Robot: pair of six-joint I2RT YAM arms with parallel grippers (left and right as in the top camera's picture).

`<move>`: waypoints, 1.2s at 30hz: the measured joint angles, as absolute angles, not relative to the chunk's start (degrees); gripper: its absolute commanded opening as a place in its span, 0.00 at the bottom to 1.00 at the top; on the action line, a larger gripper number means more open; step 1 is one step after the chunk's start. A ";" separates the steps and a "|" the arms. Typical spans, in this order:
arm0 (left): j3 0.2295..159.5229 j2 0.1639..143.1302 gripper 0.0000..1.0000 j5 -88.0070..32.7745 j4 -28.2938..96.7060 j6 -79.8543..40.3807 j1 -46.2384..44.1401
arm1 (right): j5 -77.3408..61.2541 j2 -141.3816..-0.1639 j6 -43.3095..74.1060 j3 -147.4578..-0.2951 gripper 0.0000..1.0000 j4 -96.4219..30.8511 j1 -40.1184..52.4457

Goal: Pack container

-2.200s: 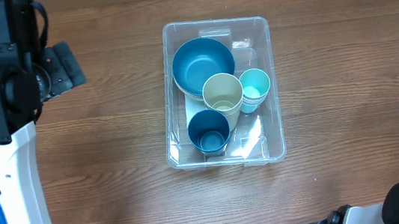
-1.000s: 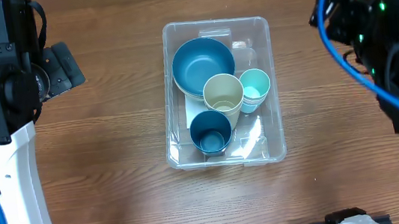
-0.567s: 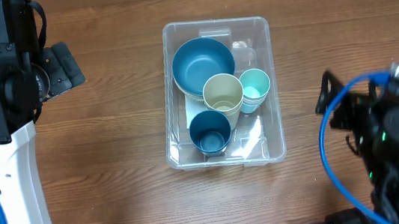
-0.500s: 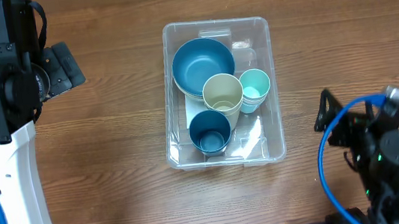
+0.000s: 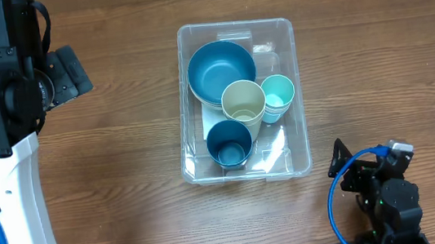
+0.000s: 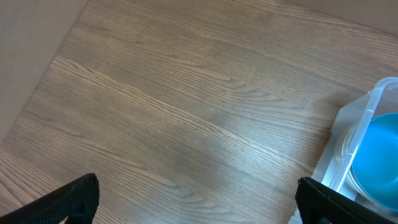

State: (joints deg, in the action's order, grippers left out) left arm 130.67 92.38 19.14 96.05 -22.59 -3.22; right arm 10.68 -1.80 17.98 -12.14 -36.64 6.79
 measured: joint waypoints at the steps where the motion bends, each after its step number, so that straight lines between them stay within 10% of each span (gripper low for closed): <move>1: 130.67 92.38 1.00 19.14 96.05 -22.59 -3.22 | 10.68 -1.30 18.00 -11.42 1.00 -36.58 6.79; 30: 130.65 92.20 1.00 20.51 95.79 -20.82 -3.22 | 9.41 -0.84 18.00 -9.98 1.00 -36.40 6.79; 36: 113.47 78.70 1.00 15.38 67.83 -8.43 -2.61 | 9.37 -0.84 18.00 -9.98 1.00 -36.47 6.79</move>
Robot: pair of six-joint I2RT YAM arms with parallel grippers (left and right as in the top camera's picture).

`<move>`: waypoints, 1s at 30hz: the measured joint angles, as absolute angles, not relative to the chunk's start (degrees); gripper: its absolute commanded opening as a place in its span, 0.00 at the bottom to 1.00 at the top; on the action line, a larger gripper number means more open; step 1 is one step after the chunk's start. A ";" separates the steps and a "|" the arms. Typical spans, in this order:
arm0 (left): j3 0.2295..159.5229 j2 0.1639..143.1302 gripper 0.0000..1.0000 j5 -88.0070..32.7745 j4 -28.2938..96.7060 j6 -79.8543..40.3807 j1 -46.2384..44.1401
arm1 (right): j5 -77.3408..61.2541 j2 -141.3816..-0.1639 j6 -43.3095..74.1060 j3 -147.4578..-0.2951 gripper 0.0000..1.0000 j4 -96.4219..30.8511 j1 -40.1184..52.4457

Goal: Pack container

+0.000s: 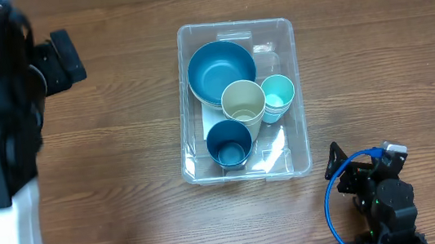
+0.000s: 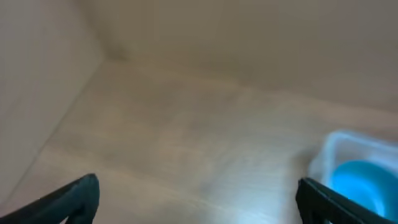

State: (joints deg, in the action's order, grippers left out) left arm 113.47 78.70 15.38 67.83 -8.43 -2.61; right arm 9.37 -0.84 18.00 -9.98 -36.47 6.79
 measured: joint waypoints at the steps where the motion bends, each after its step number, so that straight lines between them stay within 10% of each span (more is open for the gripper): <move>1: 106.45 73.60 1.00 12.49 62.06 -5.82 -1.78 | 9.34 -0.84 18.00 -9.98 1.00 -36.42 6.79; 16: 31.88 16.08 1.00 -0.84 37.50 0.47 6.28 | 9.21 -0.84 17.98 -9.98 1.00 -36.45 6.79; 30: 10.66 1.13 1.00 -4.89 29.21 0.45 5.54 | 9.21 -0.84 18.00 -9.98 1.00 -36.47 6.79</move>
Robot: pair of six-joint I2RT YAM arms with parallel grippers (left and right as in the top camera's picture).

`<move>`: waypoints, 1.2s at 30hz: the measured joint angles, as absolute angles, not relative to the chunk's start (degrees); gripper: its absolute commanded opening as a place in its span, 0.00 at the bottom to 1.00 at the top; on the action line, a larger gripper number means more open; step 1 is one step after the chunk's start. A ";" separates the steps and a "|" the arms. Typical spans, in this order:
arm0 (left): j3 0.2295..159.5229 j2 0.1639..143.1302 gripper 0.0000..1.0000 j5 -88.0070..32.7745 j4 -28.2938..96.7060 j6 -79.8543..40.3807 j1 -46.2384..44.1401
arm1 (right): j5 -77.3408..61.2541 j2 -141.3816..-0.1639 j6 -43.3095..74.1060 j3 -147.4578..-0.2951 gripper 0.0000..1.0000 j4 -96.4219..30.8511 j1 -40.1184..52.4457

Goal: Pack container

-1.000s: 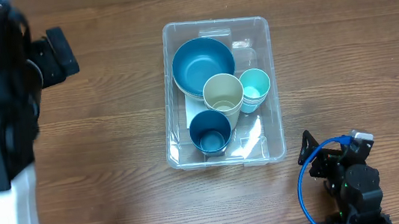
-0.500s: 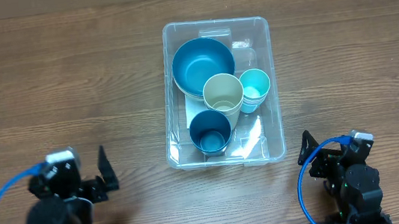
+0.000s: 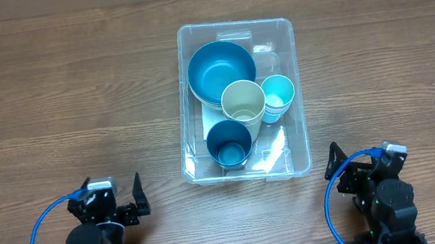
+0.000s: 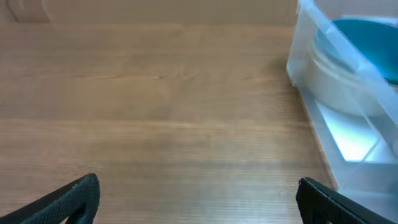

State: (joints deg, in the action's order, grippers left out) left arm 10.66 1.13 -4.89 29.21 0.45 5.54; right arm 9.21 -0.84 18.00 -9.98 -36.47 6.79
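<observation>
A clear plastic container (image 3: 247,168) stands mid-table. Inside it are a blue bowl (image 3: 220,67), a cream cup (image 3: 243,103), a light teal cup (image 3: 278,93) and a dark blue cup (image 3: 229,144). My left gripper (image 3: 114,201) sits low at the front left, well away from the container. In the left wrist view the left gripper (image 4: 199,196) is open with only bare table between its fingers (image 4: 74,196); the container (image 4: 311,68) and bowl (image 4: 367,34) show at the right. My right gripper (image 3: 365,172) rests folded at the front right; its jaws cannot be made out.
Wooden table (image 3: 77,113) stretches around the container. A light strip of wall or edge runs along the back. Blue cables (image 3: 45,232) loop beside each arm base at the front edge.
My left arm stood raised over the table's left side; now it is folded low at the front left edge, its open gripper facing across the table. Right arm and container contents are unchanged.
At first my left arm towered at the left, its wrist looking down on bare table beside the container. Then it was higher still, the view blurred. Now it lies folded at the front. The dishes stayed in the container throughout.
</observation>
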 measured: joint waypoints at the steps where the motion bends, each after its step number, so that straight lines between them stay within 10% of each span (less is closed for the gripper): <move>1: 10.17 1.08 1.00 -4.95 28.60 0.45 5.54 | 9.19 -0.84 18.00 -9.98 1.00 -36.47 6.79; 36: 7.86 1.02 1.00 -4.97 27.33 0.45 5.54 | 9.21 -0.84 17.96 -9.98 1.00 -36.51 6.79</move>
